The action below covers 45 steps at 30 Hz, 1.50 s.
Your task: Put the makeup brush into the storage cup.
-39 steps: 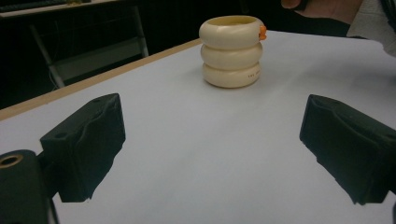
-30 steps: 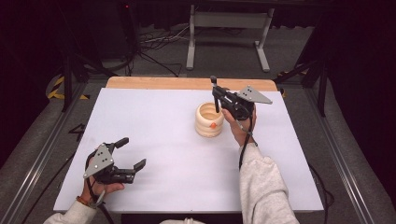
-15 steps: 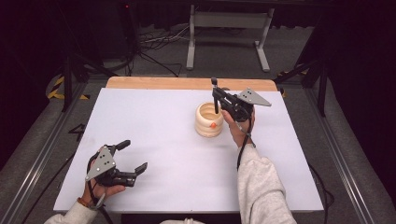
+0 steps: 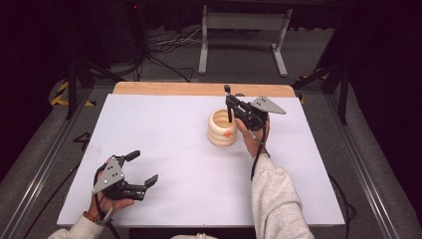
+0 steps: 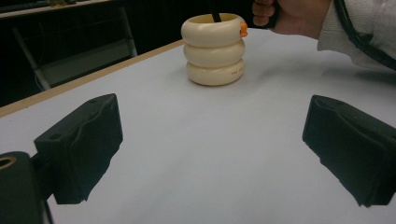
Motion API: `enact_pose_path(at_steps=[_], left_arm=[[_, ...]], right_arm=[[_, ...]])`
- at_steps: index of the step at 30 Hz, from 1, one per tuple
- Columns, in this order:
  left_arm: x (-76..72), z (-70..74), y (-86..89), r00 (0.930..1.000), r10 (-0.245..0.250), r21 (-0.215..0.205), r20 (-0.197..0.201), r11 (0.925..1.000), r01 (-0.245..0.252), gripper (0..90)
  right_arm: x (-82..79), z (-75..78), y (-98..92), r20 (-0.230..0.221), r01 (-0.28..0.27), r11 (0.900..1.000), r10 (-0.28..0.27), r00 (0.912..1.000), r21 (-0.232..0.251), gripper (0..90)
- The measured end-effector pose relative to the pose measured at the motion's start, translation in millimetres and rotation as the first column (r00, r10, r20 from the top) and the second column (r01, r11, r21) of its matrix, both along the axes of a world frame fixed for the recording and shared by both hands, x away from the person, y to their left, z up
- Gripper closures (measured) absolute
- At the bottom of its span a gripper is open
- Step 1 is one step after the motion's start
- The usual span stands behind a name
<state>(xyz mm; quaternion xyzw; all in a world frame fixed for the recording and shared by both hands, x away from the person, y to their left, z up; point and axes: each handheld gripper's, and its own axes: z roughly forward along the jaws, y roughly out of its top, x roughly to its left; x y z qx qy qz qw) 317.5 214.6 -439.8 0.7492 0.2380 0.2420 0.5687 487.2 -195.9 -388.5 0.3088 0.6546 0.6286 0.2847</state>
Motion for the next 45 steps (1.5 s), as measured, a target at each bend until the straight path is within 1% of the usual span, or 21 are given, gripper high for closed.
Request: enact_pose_path(at_steps=[1,3,4,5,7,10,14,16,20,22,23,25,27,28,32,41,45], left_arm=[[-0.4,0.1,0.1,1.0,0.0,0.004,-0.002,1.0,0.0,5.8],[-1.1,-0.3,-0.1,1.0,0.004,-0.006,0.0,1.0,-0.004,5.8],[-1.3,-0.1,0.2,1.0,0.002,-0.003,-0.002,1.0,-0.002,5.8],[-1.4,-0.1,0.3,1.0,0.001,-0.001,0.0,1.0,-0.001,5.8],[-1.8,-0.3,-0.1,1.0,0.0,-0.004,-0.005,1.0,0.0,5.8],[-2.0,-0.1,-0.1,1.0,-0.001,-0.001,0.0,1.0,0.001,5.8],[-2.4,-0.3,-0.8,1.0,-0.002,-0.003,0.001,1.0,0.002,5.8],[-2.6,-0.2,-1.0,1.0,-0.002,-0.002,0.001,1.0,0.002,5.9],[-3.3,0.3,-1.3,1.0,-0.009,0.0,0.0,1.0,0.009,5.9],[-3.5,0.3,-1.3,1.0,-0.009,0.003,-0.003,1.0,0.009,5.9],[-3.5,0.2,-1.4,1.0,-0.009,0.003,-0.002,1.0,0.009,6.0],[-3.5,0.0,-1.5,1.0,-0.009,-0.002,0.0,1.0,0.009,6.0],[-3.6,0.4,-1.1,1.0,-0.009,0.005,-0.003,1.0,0.009,6.0],[-3.7,0.1,-1.4,0.9999,-0.011,-0.002,-0.002,0.9999,0.011,6.1],[-4.4,0.7,-1.5,0.9999,-0.013,0.001,-0.004,0.9999,0.013,6.2],[-6.0,1.4,-1.0,0.9999,-0.011,0.004,0.001,0.9999,0.011,6.2],[-6.3,1.2,-0.2,0.9999,-0.009,0.0,0.006,1.0,0.009,6.3]], right_arm=[[0.0,-0.5,0.5,-0.004,-0.001,1.0,0.001,1.0,-0.001,80.7],[-0.4,-1.3,1.4,-0.008,-0.005,1.0,0.005,1.0,0.0,80.7],[-0.8,-1.9,2.1,-0.011,-0.007,1.0,0.007,0.9999,-0.001,80.7],[-1.3,-2.4,2.7,-0.012,-0.005,1.0,0.005,0.9999,-0.011,80.7],[-1.7,-4.1,3.1,-0.012,-0.008,1.0,0.008,0.9999,-0.015,80.7],[-3.0,-6.3,2.4,-0.02,0.003,1.0,-0.003,0.9998,-0.014,80.7],[-5.9,-8.8,0.8,-0.02,0.006,1.0,-0.006,0.9998,-0.027,80.7],[-6.6,-11.3,-1.1,-0.034,0.008,1.0,-0.009,0.9994,-0.016,80.7],[-7.4,-16.3,-2.7,-0.045,0.012,1.0,-0.013,0.9989,-0.021,80.6],[-7.3,-19.0,-3.1,-0.047,0.015,0.999,-0.017,0.9987,-0.032,80.6],[-7.2,-20.0,-3.6,-0.054,0.012,1.0,-0.013,0.9985,-0.024,80.6],[-7.2,-20.3,-3.6,-0.056,0.015,1.0,-0.017,0.9983,-0.022,80.6],[-7.4,-20.9,-3.7,-0.059,0.009,0.999,-0.011,0.9982,-0.031,80.5],[-7.5,-21.1,-3.6,-0.06,0.007,0.999,-0.009,0.9982,-0.033,80.6],[-7.7,-22.8,-3.0,-0.065,0.005,0.999,-0.007,0.9979,-0.04,80.5],[-8.9,-27.0,-5.0,-0.083,0.012,0.999,-0.016,0.9964,-0.047,80.4],[-9.5,-27.1,-5.8,-0.078,0.024,0.999,-0.028,0.9966,-0.049,80.4]])
